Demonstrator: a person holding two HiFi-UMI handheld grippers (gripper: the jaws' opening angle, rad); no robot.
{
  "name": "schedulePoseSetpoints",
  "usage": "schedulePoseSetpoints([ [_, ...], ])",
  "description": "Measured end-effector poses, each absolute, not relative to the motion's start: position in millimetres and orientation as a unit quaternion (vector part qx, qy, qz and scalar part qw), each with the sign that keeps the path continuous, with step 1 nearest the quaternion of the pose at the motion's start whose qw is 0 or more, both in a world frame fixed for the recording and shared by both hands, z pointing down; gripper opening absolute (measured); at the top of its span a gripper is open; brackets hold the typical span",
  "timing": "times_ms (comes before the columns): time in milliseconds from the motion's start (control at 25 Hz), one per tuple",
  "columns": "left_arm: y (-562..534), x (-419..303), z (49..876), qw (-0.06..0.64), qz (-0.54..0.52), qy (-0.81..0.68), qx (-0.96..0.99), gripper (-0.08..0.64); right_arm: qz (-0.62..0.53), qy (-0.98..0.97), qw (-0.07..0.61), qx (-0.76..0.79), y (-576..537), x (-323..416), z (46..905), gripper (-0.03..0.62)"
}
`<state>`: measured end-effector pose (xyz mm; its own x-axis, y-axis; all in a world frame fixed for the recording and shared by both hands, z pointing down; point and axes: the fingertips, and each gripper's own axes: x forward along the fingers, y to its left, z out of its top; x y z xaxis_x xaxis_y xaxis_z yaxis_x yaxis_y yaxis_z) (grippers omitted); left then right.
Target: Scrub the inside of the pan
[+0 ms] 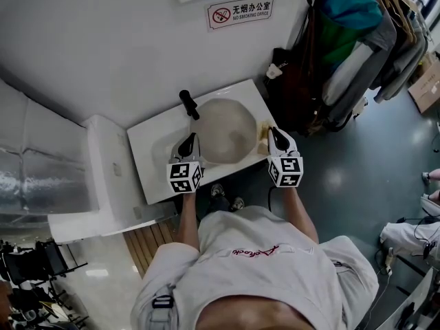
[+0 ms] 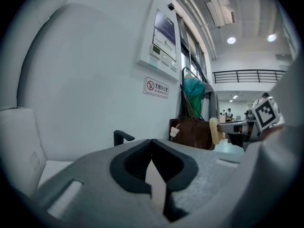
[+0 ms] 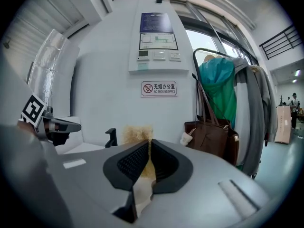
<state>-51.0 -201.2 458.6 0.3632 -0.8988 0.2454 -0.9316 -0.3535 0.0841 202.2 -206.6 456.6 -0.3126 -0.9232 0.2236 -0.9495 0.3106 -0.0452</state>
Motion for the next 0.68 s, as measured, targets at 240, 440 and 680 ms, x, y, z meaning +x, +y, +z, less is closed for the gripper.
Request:
schedulePoseSetpoints([
  [240, -206.9, -47.8, 462.0, 0.105, 0.078, -0.559, 0.819, 0.0, 0.087, -0.803, 0.08, 0.584, -208.7, 208.3, 462.0, 0.025],
  [440, -208.7, -44.3, 462.3, 0.108, 0.075, -0.558, 0.82, 0.0, 0.083, -0.804, 0.081, 0.584, -209.4, 209.5, 459.2, 0.025],
  [680, -213.4, -42.7, 463.6, 0.104, 0.082, -0.552, 0.823, 0.0, 0.083, -0.803, 0.082, 0.584, -213.8, 208.1, 459.0, 0.025],
])
